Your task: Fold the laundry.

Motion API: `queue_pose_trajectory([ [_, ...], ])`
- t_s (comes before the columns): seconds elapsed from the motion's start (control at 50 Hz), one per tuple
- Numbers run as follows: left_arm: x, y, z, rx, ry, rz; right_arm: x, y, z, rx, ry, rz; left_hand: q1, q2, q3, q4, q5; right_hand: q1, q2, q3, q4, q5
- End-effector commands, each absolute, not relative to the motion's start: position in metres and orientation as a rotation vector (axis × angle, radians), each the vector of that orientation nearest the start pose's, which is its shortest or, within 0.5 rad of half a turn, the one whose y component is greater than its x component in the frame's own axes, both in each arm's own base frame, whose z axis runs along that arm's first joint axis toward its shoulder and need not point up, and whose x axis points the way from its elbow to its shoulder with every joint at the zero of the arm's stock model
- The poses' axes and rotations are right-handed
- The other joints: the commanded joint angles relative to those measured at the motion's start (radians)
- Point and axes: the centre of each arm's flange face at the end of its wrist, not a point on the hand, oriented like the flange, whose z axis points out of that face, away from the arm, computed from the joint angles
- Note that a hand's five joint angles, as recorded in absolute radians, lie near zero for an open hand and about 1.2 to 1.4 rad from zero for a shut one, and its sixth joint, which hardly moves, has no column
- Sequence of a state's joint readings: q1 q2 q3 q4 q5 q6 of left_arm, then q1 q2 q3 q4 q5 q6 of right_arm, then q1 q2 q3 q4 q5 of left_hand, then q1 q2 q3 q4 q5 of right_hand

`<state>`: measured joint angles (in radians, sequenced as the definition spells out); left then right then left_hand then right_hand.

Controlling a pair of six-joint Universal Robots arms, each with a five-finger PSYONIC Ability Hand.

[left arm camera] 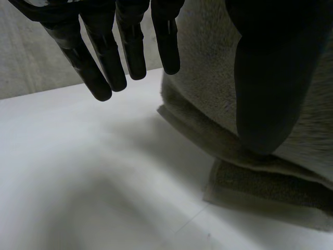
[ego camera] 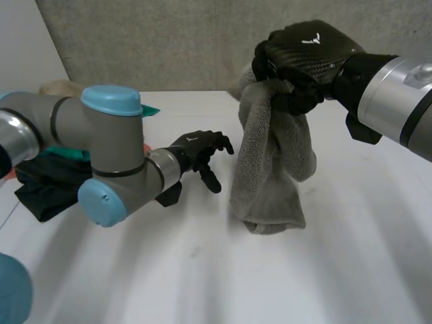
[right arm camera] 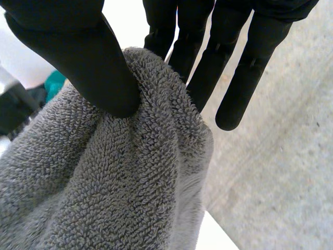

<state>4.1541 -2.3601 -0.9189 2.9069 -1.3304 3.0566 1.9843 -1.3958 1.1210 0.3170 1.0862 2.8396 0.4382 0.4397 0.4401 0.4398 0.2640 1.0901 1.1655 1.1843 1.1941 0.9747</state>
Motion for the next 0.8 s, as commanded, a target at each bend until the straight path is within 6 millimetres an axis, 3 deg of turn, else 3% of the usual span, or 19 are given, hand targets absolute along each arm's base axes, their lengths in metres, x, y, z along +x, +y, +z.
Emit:
queue_pose_trajectory([
  [0.02, -0.389, -0.282, 0.178, -0.694, -2.05, 1.295, 0.291, -0.215, 0.381, -1.102, 1.564, -1.858, 0.007, 0.006, 0.005, 0.006, 0.007, 0.306, 0.231, 0.212, 0.202, 0.247],
  [0.16, -0.412, -0.235, 0.17, -0.778, -1.993, 1.081, 0.286, -0.232, 0.39, -1.05, 1.561, -1.903, -0.008, -0.009, -0.01, -0.009, -0.008, 0.306, 0.231, 0.212, 0.202, 0.247],
  [0.24, -0.412, -0.229, 0.178, -0.736, -1.986, 1.057, 0.28, -0.251, 0.388, -1.016, 1.603, -1.928, 0.753, 0.752, 0.752, 0.752, 0.753, 0.306, 0.231, 0.212, 0.202, 0.247],
  [0.26, -0.405, -0.238, 0.186, -0.68, -2.004, 1.102, 0.278, -0.258, 0.386, -1.001, 1.626, -1.938, 0.956, 0.955, 0.954, 0.954, 0.956, 0.306, 0.231, 0.212, 0.202, 0.247],
  [0.32, -0.387, -0.268, 0.208, -0.534, -2.027, 1.266, 0.275, -0.27, 0.38, -0.978, 1.667, -1.952, 0.958, 0.957, 0.956, 0.956, 0.958, 0.306, 0.231, 0.212, 0.202, 0.247],
  [0.34, -0.371, -0.288, 0.23, -0.427, -2.026, 1.388, 0.271, -0.279, 0.377, -0.955, 1.702, -1.967, 0.958, 0.957, 0.956, 0.956, 0.958, 0.306, 0.231, 0.212, 0.202, 0.247],
  [0.4, -0.346, -0.308, 0.266, -0.302, -1.994, 1.559, 0.266, -0.293, 0.371, -0.927, 1.749, -1.996, 0.958, 0.957, 0.956, 0.956, 0.958, 0.306, 0.231, 0.212, 0.202, 0.247],
  [0.42, -0.333, -0.315, 0.29, -0.267, -1.946, 1.639, 0.263, -0.301, 0.368, -0.911, 1.775, -2.015, 0.958, 0.957, 0.956, 0.956, 0.958, 0.306, 0.231, 0.212, 0.202, 0.247],
  [0.46, -0.322, -0.318, 0.314, -0.251, -1.889, 1.709, 0.26, -0.311, 0.364, -0.893, 1.808, -2.033, 0.958, 0.957, 0.956, 0.956, 0.958, 0.306, 0.231, 0.212, 0.202, 0.247],
  [0.48, -0.312, -0.316, 0.337, -0.247, -1.826, 1.775, 0.257, -0.317, 0.359, -0.885, 1.836, -2.039, 0.958, 0.957, 0.956, 0.956, 0.958, 0.306, 0.231, 0.212, 0.202, 0.247],
  [0.54, -0.302, -0.307, 0.371, -0.259, -1.712, 1.888, 0.256, -0.323, 0.354, -0.883, 1.856, -2.053, 0.958, 0.957, 0.956, 0.956, 0.958, 0.306, 0.231, 0.212, 0.202, 0.247],
  [0.62, -0.297, -0.296, 0.389, -0.292, -1.634, 1.986, 0.258, -0.33, 0.339, -0.942, 1.873, -2.074, 0.958, 0.957, 0.956, 0.956, 0.958, 0.306, 0.231, 0.212, 0.202, 0.247],
  [0.68, -0.3, -0.291, 0.379, -0.334, -1.655, 2.008, 0.257, -0.331, 0.325, -0.99, 1.898, -2.058, 0.958, 0.957, 0.956, 0.956, 0.958, 0.306, 0.231, 0.212, 0.202, 0.247],
  [0.76, -0.305, -0.289, 0.333, -0.415, -1.808, 1.999, 0.258, -0.327, 0.287, -1.073, 1.974, -1.959, 0.958, 0.957, 0.956, 0.956, 0.958, 0.306, 0.231, 0.212, 0.202, 0.247],
  [0.8, -0.306, -0.291, 0.297, -0.447, -1.932, 1.975, 0.258, -0.321, 0.256, -1.13, 2.031, -1.853, 0.958, 0.957, 0.956, 0.956, 0.958, 0.306, 0.231, 0.212, 0.202, 0.247],
])
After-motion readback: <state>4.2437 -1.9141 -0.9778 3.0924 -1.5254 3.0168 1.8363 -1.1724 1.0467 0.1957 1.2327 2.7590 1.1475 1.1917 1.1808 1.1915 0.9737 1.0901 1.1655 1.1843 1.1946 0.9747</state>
